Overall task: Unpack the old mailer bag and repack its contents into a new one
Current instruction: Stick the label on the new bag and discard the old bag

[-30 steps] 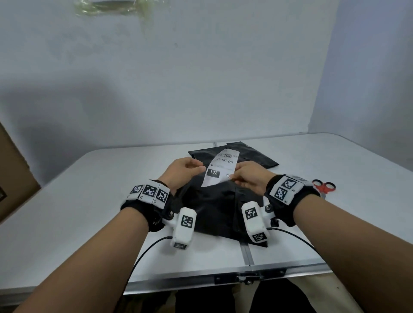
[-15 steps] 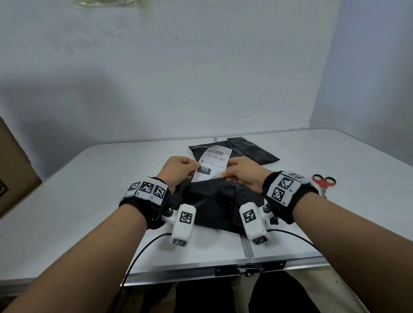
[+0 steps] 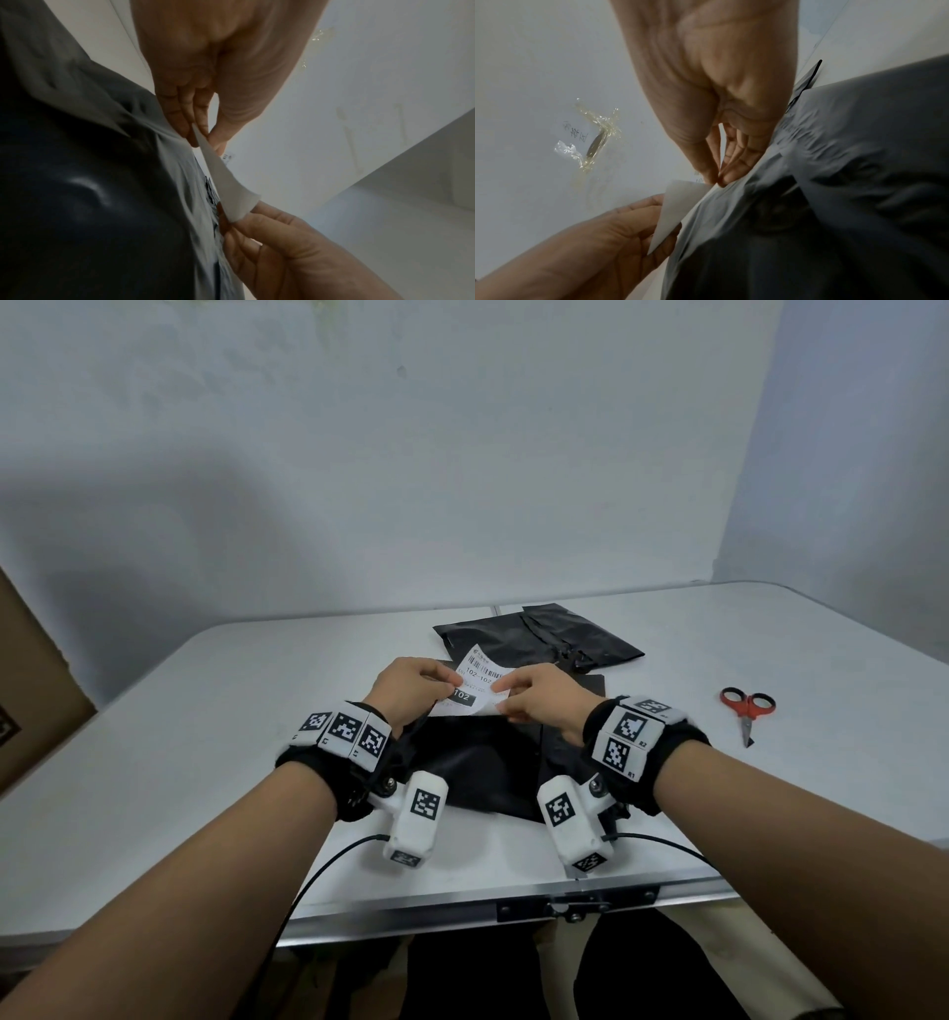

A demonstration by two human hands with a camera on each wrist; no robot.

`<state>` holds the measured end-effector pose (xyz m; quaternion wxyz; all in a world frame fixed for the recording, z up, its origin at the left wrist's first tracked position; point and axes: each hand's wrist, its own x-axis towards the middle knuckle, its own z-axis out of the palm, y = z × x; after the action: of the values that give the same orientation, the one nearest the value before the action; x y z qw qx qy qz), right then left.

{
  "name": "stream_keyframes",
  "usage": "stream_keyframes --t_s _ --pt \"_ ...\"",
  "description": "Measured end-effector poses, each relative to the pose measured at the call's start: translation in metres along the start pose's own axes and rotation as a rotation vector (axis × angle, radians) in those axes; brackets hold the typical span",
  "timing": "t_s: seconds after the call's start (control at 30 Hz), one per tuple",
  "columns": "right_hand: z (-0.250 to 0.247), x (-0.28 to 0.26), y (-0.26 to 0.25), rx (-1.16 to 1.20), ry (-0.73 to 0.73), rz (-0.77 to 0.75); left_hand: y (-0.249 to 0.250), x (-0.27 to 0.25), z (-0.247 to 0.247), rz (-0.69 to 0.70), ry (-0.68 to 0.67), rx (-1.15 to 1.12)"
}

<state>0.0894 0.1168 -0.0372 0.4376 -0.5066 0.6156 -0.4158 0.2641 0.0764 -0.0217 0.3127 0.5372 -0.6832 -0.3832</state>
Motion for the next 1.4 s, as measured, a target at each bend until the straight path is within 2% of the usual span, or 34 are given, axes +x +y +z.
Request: stream_keyframes --t_s 0.2,0.53,1.03,1.4 --pt "0.006 -0.001 0.000 -0.101 -0.038 0.000 -0.004 -0.003 0.000 -0.016 -0.009 0.081" --pt "0.014 0.008 0.006 -0.213 -0.031 -0.017 -0.010 -0.004 0.001 -0.013 0.035 0.174" --pt "0.019 0.009 0.005 -0.452 0.002 -0.069 -0.012 -0.007 0.002 -0.016 0.025 0.254" --pt "0.016 0.004 0.004 -0.665 -0.007 -0.090 -0.009 -0.011 0.004 0.036 0.035 0.398"
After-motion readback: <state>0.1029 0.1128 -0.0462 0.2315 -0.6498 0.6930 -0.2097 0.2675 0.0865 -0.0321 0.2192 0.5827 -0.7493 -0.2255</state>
